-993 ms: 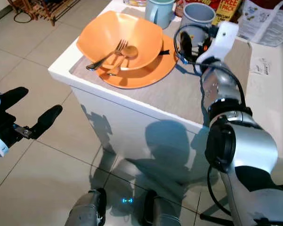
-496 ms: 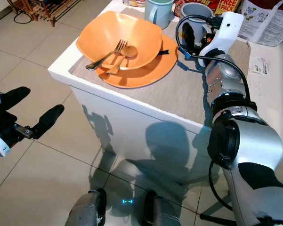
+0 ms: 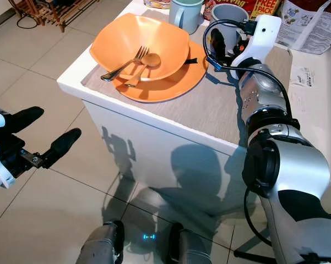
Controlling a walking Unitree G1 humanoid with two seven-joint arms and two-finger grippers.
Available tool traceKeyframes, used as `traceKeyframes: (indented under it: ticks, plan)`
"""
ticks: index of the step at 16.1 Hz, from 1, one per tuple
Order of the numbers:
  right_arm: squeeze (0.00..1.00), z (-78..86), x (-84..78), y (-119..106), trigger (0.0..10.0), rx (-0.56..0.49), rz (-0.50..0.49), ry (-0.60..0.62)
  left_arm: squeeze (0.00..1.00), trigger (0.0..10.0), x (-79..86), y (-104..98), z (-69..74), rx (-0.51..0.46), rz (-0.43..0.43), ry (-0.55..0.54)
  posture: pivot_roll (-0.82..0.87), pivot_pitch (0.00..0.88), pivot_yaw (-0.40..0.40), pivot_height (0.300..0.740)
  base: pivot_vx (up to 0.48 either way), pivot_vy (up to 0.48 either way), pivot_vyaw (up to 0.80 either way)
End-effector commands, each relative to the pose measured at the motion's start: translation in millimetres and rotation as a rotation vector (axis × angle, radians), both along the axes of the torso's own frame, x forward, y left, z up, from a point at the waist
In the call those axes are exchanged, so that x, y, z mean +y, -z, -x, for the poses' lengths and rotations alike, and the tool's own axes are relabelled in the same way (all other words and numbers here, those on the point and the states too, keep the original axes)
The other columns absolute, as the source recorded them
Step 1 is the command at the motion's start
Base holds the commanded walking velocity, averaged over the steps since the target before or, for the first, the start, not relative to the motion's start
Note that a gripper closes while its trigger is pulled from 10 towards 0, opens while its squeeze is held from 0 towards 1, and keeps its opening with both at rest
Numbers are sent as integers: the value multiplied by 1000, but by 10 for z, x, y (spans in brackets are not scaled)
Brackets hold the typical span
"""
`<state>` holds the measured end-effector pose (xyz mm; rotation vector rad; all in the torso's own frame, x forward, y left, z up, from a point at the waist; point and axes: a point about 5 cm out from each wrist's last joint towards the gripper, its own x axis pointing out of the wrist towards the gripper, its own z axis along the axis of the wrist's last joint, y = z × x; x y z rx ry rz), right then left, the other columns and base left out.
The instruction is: Setting the table
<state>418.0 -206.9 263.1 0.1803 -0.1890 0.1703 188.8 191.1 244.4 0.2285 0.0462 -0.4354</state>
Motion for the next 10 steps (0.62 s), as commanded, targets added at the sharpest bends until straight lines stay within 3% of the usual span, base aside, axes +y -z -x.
traceKeyframes:
  ticks: [1, 10]
  plan:
    - [1000, -2, 1, 14, 0, 18, 1, -11, 0, 10000, -152, -87, 150, -56, -33, 90, 413, 247, -51, 740, 0, 0, 0]
    - [1000, -1, -2, 35, 0, 30, -14, -19, 0, 10000, -187, -71, 193, -26, -12, 122, 412, 242, -53, 740, 0, 0, 0]
